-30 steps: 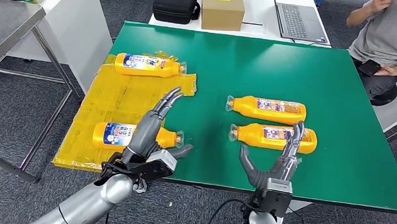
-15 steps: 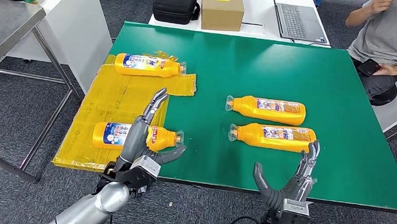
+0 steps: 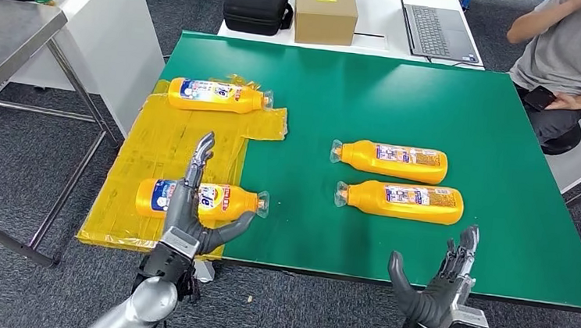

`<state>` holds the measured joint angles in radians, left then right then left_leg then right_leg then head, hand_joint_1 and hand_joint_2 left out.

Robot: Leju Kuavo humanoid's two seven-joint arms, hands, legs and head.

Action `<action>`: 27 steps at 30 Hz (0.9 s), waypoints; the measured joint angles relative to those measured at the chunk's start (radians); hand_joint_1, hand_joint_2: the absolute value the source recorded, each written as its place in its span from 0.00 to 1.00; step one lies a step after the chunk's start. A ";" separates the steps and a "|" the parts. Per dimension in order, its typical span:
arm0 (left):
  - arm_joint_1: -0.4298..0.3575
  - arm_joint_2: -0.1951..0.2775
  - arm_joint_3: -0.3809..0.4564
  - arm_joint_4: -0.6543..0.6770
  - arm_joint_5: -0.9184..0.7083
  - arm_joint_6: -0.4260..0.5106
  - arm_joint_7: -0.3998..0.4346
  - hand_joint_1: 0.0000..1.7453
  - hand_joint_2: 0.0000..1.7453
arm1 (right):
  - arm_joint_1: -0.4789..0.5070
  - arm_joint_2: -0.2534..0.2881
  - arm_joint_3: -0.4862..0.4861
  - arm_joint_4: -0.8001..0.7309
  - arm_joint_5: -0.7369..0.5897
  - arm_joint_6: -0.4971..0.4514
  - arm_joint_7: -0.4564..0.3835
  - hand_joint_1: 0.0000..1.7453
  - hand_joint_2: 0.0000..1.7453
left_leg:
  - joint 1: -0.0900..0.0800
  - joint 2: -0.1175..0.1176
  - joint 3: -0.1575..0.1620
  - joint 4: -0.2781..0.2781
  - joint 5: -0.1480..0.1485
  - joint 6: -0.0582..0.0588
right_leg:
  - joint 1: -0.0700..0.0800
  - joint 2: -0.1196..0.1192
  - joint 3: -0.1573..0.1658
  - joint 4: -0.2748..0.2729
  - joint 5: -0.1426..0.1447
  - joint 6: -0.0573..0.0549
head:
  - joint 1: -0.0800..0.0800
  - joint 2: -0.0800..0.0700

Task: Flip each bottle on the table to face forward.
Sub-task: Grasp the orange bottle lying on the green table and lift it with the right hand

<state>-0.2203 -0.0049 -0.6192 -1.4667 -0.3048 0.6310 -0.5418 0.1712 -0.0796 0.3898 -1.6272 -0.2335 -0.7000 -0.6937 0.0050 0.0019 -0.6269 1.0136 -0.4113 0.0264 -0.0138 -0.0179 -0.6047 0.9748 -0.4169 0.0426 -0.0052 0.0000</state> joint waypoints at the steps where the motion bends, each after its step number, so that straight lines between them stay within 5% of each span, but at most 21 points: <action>1: 0.002 -0.002 -0.001 0.000 0.016 -0.011 0.000 0.00 1.00 | 0.006 -0.004 0.002 -0.007 -0.001 0.000 0.000 0.00 0.00 | 0.000 0.000 0.000 0.000 0.000 0.000 | 0.000 0.000 0.000 0.000 0.000 0.000 | 0.000 0.000; 5: 0.007 -0.007 -0.006 0.000 0.053 -0.019 -0.002 0.00 1.00 | 0.025 -0.012 0.003 -0.019 0.029 0.000 0.020 0.00 0.00 | 0.000 0.000 0.000 0.000 0.000 0.000 | 0.000 0.000 0.000 0.000 0.000 0.000 | 0.000 0.000; 9: 0.010 -0.008 -0.007 -0.003 0.088 -0.012 -0.011 0.00 1.00 | 0.047 -0.010 -0.016 -0.019 0.154 0.000 0.041 0.00 1.00 | 0.000 0.000 0.000 0.000 0.000 0.000 | 0.000 0.000 0.000 0.000 0.000 0.000 | 0.000 0.000; 27: 0.054 0.010 0.007 -0.057 0.133 -0.015 -0.031 0.00 1.00 | 0.073 -0.005 -0.053 -0.038 0.221 0.000 0.018 0.00 1.00 | 0.000 0.000 0.000 0.000 0.000 0.000 | 0.000 0.000 0.000 0.000 0.000 0.000 | 0.000 0.000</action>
<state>-0.1667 0.0048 -0.6122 -1.5236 -0.1714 0.6163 -0.5726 0.2446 -0.0847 0.3367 -1.6651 -0.0125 -0.7000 -0.6760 0.0052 0.0020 -0.6268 1.0135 -0.4111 0.0264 -0.0137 -0.0177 -0.6044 0.9750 -0.4168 0.0425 -0.0053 0.0000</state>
